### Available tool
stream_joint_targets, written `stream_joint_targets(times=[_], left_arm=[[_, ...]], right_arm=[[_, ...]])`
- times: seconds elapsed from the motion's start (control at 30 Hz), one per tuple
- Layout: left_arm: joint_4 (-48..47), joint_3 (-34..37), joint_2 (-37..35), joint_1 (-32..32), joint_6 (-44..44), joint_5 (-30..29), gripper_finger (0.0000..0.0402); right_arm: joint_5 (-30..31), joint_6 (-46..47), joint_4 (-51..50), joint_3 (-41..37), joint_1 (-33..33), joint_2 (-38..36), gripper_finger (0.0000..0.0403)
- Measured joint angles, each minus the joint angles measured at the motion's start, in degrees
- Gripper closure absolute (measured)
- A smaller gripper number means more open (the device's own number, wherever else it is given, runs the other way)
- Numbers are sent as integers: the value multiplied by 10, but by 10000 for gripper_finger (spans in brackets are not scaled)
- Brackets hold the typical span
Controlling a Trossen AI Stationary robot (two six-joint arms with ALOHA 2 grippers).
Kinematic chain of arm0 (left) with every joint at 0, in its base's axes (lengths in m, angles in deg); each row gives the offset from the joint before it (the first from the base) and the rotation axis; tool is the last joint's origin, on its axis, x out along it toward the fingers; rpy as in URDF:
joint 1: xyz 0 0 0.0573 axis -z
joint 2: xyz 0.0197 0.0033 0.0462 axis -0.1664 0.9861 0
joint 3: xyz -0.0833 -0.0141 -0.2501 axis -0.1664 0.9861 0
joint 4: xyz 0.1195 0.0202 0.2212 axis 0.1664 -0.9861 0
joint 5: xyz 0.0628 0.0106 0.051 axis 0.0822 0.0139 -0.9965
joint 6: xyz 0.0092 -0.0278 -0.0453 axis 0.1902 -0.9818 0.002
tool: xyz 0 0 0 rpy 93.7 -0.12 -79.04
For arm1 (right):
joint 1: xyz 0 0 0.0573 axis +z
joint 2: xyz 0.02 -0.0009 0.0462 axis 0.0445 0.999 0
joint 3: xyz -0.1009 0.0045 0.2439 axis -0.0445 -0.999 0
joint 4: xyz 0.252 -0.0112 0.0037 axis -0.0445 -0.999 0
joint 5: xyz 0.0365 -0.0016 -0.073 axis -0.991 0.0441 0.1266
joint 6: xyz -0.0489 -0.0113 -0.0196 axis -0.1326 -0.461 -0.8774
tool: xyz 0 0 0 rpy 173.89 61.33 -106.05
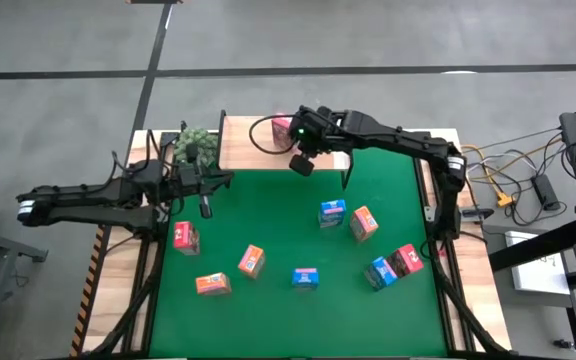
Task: Stack cereal on shelf
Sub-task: Put the top middle red cereal box on the shelf
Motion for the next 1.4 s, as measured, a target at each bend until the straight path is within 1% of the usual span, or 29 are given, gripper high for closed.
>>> stream_joint_targets(times=[0.1,0.2,0.4,0.63,0.87,1.17,1.4], left_arm=[[0,0,3,0,-7,0,402],[0,0,5,0,-10,1,402],[0,0,6,0,-23,1,402],[0,0,6,0,-23,1,402],[0,0,6,0,-23,1,402],[0,0,7,0,-23,1,402],[0,0,7,0,-23,1,402]], right_arm=[[21,-1,35,-49,-12,-12,391],[7,-17,115,-96,-23,-24,391],[8,-35,224,-143,-34,-30,391],[6,-93,373,-166,-43,0,391],[-33,-115,509,-167,-52,40,391],[-46,-125,601,-167,-63,72,391],[-52,-121,606,-166,-62,82,391]])
